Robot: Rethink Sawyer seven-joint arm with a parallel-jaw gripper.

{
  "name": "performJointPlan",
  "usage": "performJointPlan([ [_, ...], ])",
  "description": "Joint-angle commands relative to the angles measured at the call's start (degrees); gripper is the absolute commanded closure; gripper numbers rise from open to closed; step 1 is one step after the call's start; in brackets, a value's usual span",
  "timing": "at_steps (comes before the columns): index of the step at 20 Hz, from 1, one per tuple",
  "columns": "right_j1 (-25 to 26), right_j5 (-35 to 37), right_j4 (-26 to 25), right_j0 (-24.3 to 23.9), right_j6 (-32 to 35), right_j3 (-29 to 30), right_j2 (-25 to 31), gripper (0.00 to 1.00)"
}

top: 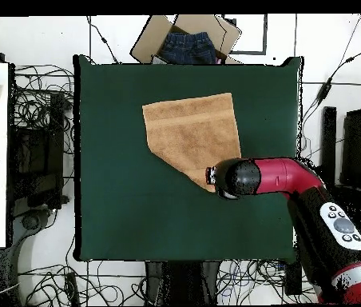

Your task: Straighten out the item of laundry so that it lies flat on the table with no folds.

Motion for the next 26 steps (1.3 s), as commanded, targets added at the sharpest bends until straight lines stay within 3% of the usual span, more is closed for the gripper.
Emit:
performJointPlan([
  [1, 2.38, 3.79, 0.2, -0.96, -7.75, -2.91, 1.12, 0.0],
  [10, 6.43, 2.72, 0.08, -2.48, -7.85, -3.39, 1.52, 0.0],
  [15, 7.32, 1.73, -1.26, -0.74, -5.6, -5.02, 0.2, 0.0],
  [19, 11.65, -0.33, -1.31, -0.92, -4.79, -6.85, 0.11, 0.0],
  [26, 14.56, -1.46, -1.42, -1.05, -4.43, -8.61, 0.12, 0.0],
])
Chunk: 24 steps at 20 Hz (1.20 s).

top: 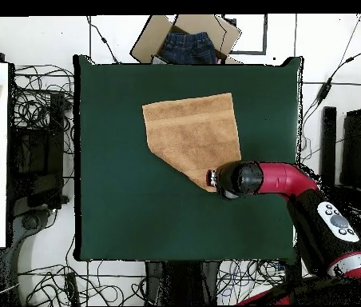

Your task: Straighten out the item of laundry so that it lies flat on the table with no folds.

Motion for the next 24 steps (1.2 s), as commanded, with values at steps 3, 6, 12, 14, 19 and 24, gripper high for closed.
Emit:
performJointPlan([
  [3, 5.41, 0.06, -0.45, 1.21, -4.79, -5.11, 0.38, 0.0],
  [6, 5.01, 1.89, 0.42, 0.85, -5.98, -5.62, 0.95, 0.0],
  [12, 5.7, 1.35, 0.42, 1.03, -6.21, -6.64, 1.29, 0.0],
  [14, 6.23, 0.75, 0.1, 1.27, -5.95, -7.22, 1.15, 0.0],
  [19, 7.07, 0.48, 0.04, 1.29, -6.01, -7.93, 1.18, 0.0],
  [24, 5.94, 4.1, 1.08, 0.79, -8.16, -8.91, 1.64, 0.0],
])
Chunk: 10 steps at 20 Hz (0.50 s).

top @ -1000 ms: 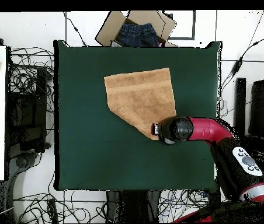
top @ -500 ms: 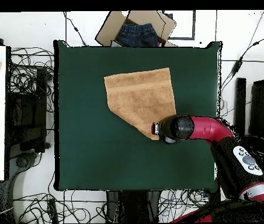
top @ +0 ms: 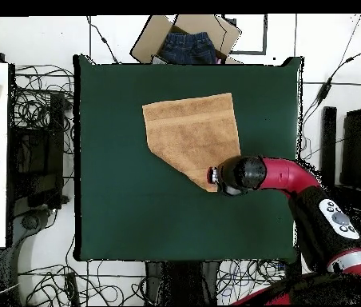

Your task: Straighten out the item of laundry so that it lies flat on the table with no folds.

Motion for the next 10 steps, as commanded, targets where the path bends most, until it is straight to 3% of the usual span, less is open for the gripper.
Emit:
performJointPlan([
  [1, 4.27, 1.19, -0.85, 0.61, -8.69, -6.5, 1.71, 0.0],
  [5, -0.5, 7.9, 1.21, 0.19, -11.0, -6.42, 2.54, 0.0],
  [10, -6.94, 9.93, -1.86, 4.03, -9.27, -6.65, 0.72, 0.0],
])
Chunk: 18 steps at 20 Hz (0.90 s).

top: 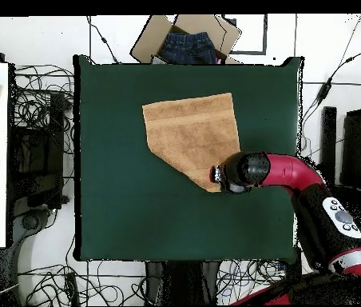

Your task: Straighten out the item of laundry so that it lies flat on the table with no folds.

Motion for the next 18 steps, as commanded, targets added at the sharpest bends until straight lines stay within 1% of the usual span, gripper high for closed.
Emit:
performJointPlan([
  [1, -7.19, 6.2, -2.31, 4.43, -8.55, -4.84, 0.32, 0.0],
  [5, -9.66, 9.11, -1.39, 5.51, -8.07, -4.24, 0.31, 0.0],
  [8, -10.47, 9.17, -1.31, 6.0, -7.54, -3.62, 0.13, 0.0],
  [13, -10.13, 6.55, -2.35, 7.62, -4.5, -3.14, -0.99, 0.0],
  [16, -8.5, 2.1, -4.56, 10.38, -0.02, -2.7, -3.03, 0.0],
  [18, -7.51, -0.35, -5.67, 11.02, 1.23, -2.51, -3.93, 0.0],
])
